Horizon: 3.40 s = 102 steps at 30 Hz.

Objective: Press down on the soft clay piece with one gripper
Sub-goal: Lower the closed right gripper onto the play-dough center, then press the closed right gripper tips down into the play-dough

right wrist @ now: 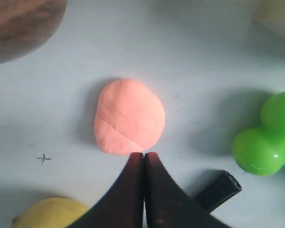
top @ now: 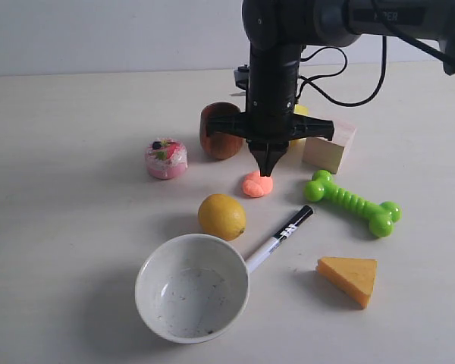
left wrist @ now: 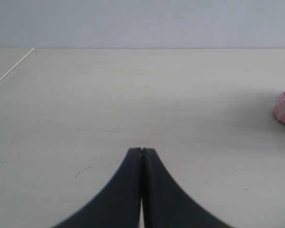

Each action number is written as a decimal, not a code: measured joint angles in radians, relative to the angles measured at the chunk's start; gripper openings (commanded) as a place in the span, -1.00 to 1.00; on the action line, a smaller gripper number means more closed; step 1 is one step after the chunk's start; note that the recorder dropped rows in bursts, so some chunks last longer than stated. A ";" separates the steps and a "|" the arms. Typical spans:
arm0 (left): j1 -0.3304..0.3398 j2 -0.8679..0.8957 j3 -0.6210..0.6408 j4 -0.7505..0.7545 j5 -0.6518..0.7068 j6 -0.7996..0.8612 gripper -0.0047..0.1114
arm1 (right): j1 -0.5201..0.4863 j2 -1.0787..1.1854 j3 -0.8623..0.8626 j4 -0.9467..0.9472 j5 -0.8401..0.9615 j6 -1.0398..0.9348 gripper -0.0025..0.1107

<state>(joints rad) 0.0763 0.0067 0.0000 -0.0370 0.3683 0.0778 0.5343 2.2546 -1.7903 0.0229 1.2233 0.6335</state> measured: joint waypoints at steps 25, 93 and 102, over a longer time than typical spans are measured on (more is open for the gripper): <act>0.000 0.000 0.000 0.000 0.000 0.000 -0.92 | 0.000 0.050 0.000 0.033 0.000 0.006 -0.96; 0.000 0.000 0.000 0.000 0.000 0.000 -0.92 | -0.002 0.109 -0.017 0.063 -0.045 -0.046 -0.96; 0.000 0.000 0.000 0.000 0.000 0.000 -0.92 | -0.002 0.112 -0.017 0.066 -0.045 -0.053 -0.96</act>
<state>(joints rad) 0.0763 0.0067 0.0000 -0.0370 0.3683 0.0778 0.5323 2.3665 -1.8071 0.0894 1.1787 0.5804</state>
